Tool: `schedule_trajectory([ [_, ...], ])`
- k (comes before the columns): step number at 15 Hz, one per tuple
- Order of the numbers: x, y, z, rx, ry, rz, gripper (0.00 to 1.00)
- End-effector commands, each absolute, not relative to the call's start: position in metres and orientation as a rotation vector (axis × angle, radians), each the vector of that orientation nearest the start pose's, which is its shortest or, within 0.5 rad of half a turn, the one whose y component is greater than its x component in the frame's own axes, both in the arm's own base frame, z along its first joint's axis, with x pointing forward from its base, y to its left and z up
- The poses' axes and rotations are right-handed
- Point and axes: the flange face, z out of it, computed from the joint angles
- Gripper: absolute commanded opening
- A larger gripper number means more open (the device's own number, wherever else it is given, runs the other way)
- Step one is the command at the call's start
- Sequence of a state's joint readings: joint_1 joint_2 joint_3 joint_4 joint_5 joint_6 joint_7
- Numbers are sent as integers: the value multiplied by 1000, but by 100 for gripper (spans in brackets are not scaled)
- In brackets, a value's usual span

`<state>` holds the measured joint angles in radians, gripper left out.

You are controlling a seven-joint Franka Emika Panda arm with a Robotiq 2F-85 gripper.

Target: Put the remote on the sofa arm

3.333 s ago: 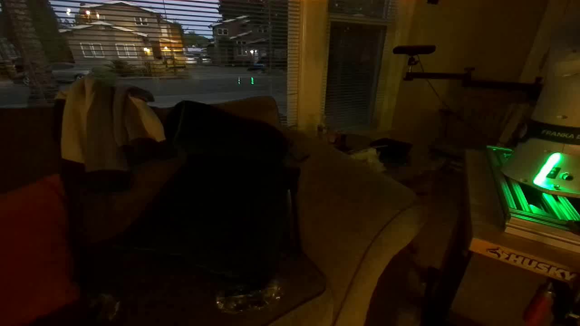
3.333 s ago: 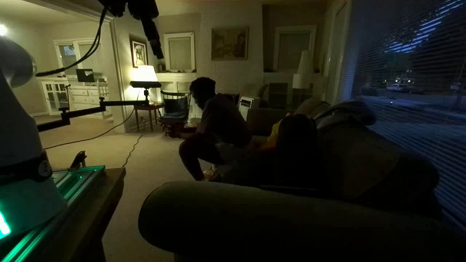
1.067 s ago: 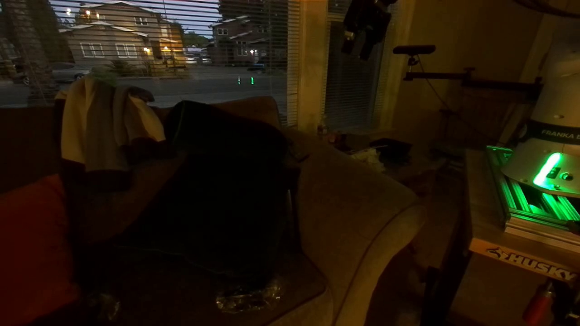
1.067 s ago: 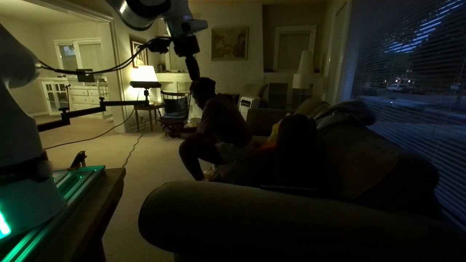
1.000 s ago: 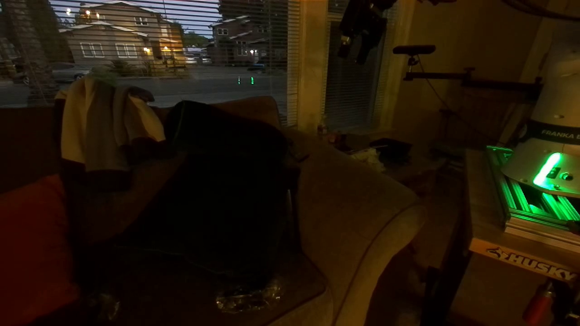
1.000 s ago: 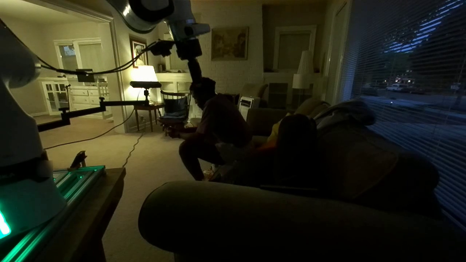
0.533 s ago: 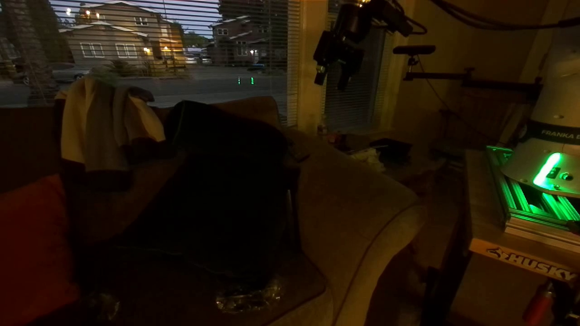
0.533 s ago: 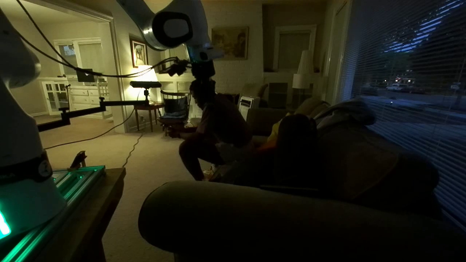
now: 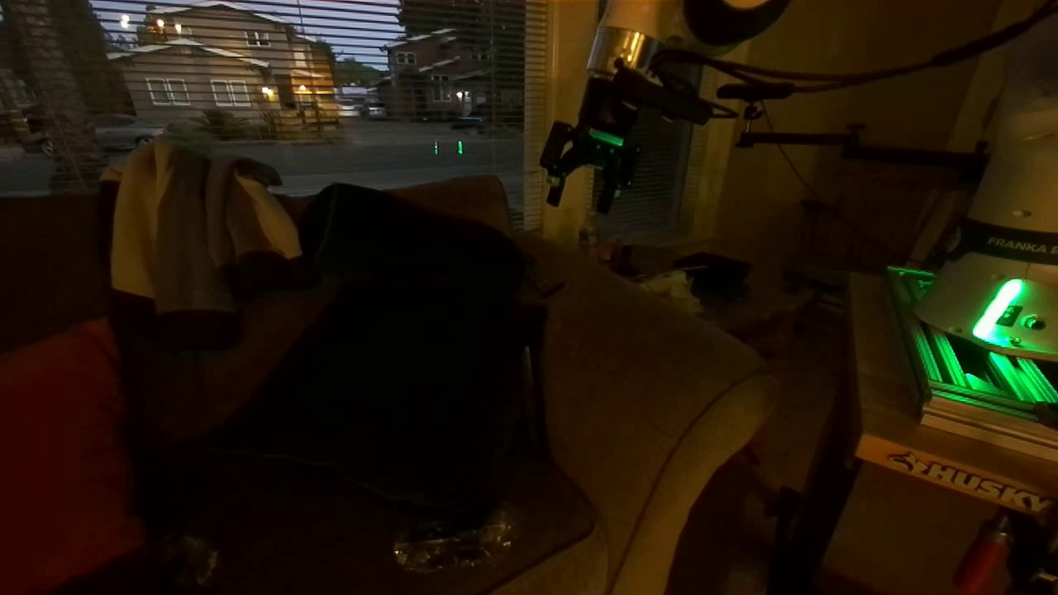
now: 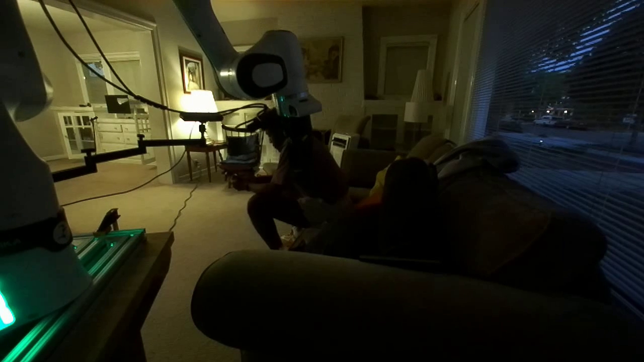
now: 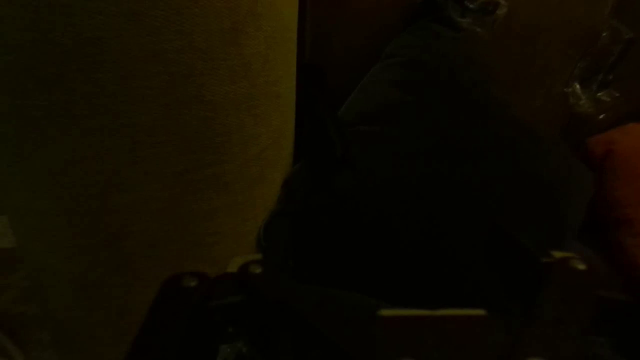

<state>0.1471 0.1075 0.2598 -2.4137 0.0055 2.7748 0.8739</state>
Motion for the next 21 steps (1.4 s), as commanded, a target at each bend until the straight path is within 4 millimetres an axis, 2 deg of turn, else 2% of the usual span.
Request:
schedule_trajectory([
  [1, 490, 218, 265, -2862, 833, -210, 100],
  [5, 493, 229, 237, -2848, 879, -107, 100],
  [6, 485, 219, 248, -2860, 838, -156, 100],
  [9, 488, 224, 236, -2860, 846, -128, 100],
  [14, 490, 224, 236, -2858, 850, -129, 100],
  [21, 507, 201, 193, -2843, 1017, -60, 100],
])
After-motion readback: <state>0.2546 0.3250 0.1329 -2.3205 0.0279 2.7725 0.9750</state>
